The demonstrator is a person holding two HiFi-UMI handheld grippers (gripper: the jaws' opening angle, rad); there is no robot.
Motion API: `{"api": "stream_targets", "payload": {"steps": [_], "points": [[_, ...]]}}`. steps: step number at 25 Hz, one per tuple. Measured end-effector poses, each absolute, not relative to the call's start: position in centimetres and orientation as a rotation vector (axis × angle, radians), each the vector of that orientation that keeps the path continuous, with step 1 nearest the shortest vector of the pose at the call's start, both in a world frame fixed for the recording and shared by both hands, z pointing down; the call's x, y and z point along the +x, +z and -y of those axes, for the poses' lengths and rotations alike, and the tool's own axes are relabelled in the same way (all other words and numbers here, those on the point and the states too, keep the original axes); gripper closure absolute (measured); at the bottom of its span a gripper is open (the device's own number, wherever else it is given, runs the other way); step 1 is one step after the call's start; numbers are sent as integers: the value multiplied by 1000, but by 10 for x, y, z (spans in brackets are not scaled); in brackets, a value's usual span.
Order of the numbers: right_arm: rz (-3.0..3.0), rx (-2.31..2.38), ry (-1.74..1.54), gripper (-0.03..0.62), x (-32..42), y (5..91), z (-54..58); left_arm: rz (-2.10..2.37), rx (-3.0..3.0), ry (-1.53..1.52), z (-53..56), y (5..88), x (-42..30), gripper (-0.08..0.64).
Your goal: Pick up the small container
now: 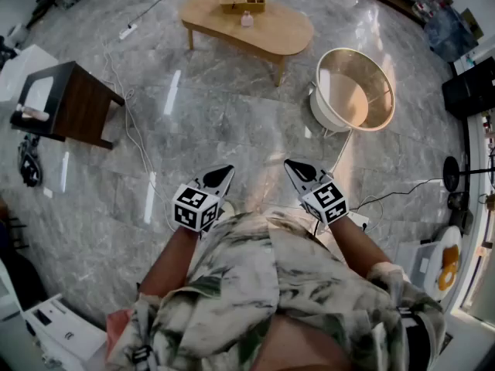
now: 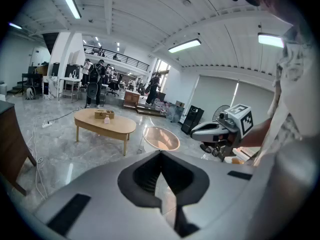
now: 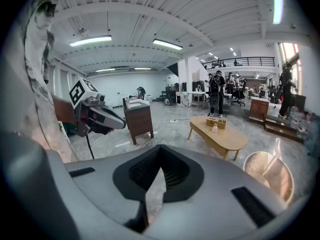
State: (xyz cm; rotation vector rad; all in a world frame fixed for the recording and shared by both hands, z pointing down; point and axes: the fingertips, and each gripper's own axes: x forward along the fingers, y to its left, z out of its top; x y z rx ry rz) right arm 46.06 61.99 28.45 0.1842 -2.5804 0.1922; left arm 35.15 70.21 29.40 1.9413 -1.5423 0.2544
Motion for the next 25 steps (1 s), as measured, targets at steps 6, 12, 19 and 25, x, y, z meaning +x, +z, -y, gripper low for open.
{"api": "stream_targets", "payload": {"steps": [6,12,19,25], "points": [[2623,206,142,572,363,282,-644,1566,1966,257,-736,298,257,538],[2591,149,212,572,312,288,-675,1580,1916,219,-761,310,195,538],[2584,145,222,571,278,302,-644,1623,1880,218,-726,326,157,535],[2590,97,247,572,230,315,-581,1666,1861,218,-662,328,110,422]]}}
